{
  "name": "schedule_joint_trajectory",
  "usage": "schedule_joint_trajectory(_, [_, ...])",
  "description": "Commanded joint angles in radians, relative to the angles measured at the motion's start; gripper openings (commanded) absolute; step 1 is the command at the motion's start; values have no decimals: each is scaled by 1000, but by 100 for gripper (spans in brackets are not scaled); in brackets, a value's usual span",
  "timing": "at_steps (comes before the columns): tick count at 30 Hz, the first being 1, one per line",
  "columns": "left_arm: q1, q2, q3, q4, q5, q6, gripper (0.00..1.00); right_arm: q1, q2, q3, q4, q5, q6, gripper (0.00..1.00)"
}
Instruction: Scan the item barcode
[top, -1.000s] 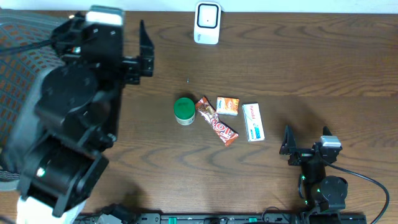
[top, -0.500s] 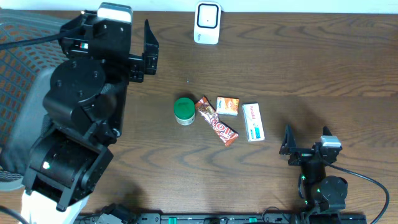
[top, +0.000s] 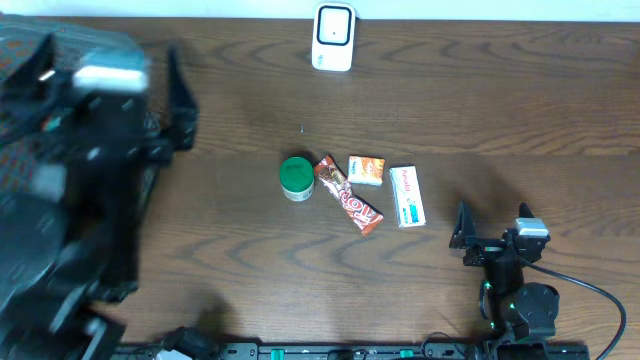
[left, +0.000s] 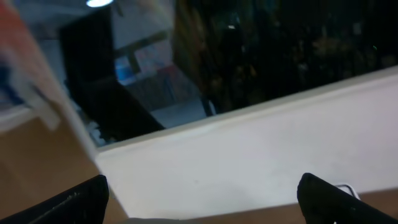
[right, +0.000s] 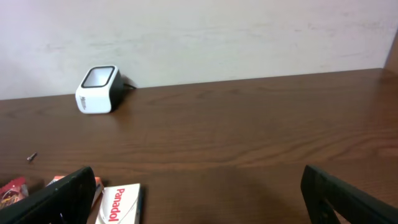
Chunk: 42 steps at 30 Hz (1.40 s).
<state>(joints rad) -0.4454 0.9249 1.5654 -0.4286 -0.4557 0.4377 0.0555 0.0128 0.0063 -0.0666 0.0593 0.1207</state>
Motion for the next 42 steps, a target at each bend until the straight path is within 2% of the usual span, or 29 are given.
schedule_joint_trajectory(1, [32, -90, -8, -10, -28, 26, 98, -2, -1, -1, -4, -1, -13, 99])
schedule_joint_trajectory(8, [94, -281, -106, 13, -24, 26, 98, -2, -1, -1, -4, -1, -13, 99])
schedule_joint_trajectory(22, [198, -670, -441, 257, -24, 26, 98, -2, -1, -1, -4, -1, -13, 99])
schedule_joint_trajectory(27, [235, -735, -491, 302, -24, 26, 98, -2, -1, -1, -4, -1, -13, 99])
schedule_joint_trajectory(42, [358, -854, -511, 308, 2, 26, 98, -2, -1, -1, -4, -1, -13, 99])
